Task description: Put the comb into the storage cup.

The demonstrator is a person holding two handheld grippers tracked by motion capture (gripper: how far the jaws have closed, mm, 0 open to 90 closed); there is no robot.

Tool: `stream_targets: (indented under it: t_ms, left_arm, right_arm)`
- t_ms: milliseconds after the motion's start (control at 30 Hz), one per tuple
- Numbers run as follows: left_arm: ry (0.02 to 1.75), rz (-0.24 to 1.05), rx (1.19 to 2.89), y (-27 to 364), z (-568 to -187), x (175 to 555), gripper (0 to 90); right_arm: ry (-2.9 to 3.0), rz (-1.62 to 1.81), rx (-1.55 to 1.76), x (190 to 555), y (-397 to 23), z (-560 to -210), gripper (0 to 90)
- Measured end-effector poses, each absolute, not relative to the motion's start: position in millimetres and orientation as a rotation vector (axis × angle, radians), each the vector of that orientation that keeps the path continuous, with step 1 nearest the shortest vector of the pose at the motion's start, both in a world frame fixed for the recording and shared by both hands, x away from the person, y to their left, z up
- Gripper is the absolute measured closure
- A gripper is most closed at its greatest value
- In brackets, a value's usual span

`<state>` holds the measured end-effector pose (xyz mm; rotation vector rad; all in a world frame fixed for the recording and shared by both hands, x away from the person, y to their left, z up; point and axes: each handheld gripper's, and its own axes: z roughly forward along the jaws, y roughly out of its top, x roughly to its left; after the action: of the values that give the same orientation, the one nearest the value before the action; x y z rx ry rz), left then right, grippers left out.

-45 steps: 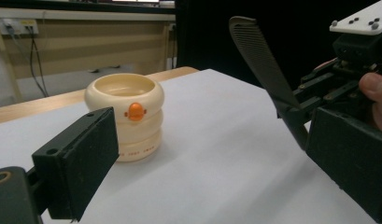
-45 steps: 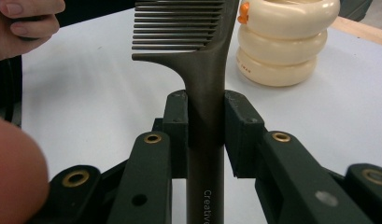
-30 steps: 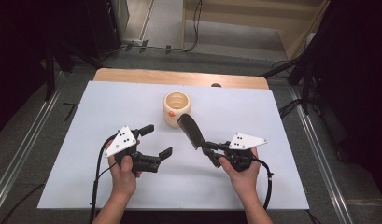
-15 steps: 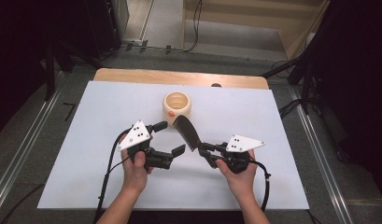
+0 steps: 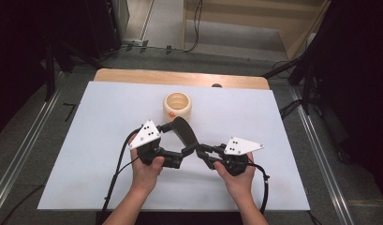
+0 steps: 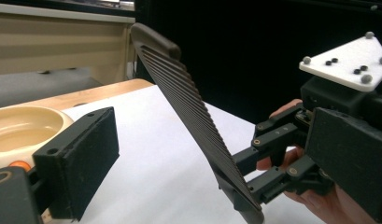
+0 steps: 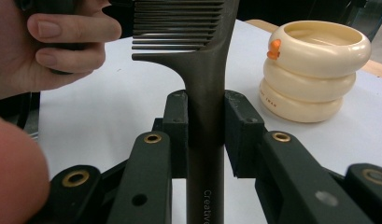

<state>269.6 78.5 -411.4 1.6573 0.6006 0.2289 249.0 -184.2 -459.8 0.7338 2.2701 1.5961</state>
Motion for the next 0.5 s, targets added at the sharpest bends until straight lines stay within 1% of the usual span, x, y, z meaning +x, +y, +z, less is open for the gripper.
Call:
stream_targets:
  t_ms: [67,200,267,300,433,467,500]
  left_arm:
    - [0.607,0.229,1.646,77.4,-410.9,269.1,6.5]
    - [0.633,0.231,1.643,74.4,-410.3,268.5,13.7]
    - [0.635,0.227,1.645,73.7,-410.3,268.4,15.1]
    - [0.644,0.225,1.645,72.8,-410.5,268.3,17.1]
    - [0.682,0.218,1.649,70.4,-412.3,270.0,30.5]
    - [0.690,0.213,1.648,70.0,-412.6,270.4,30.5]
    - [0.700,0.209,1.640,69.2,-412.8,270.6,36.4]
  right_arm:
    - [2.266,1.600,0.726,248.2,-183.1,-459.0,71.0]
    - [2.258,1.603,0.722,246.3,-180.1,-457.8,70.9]
    - [2.257,1.601,0.722,246.0,-179.5,-457.8,71.0]
    - [2.257,1.601,0.719,245.7,-178.7,-457.8,71.0]
    - [2.253,1.600,0.713,245.0,-176.8,-457.5,71.0]
    - [2.252,1.598,0.714,244.6,-176.5,-457.5,71.0]
    - [2.252,1.596,0.714,244.2,-175.8,-457.7,71.0]
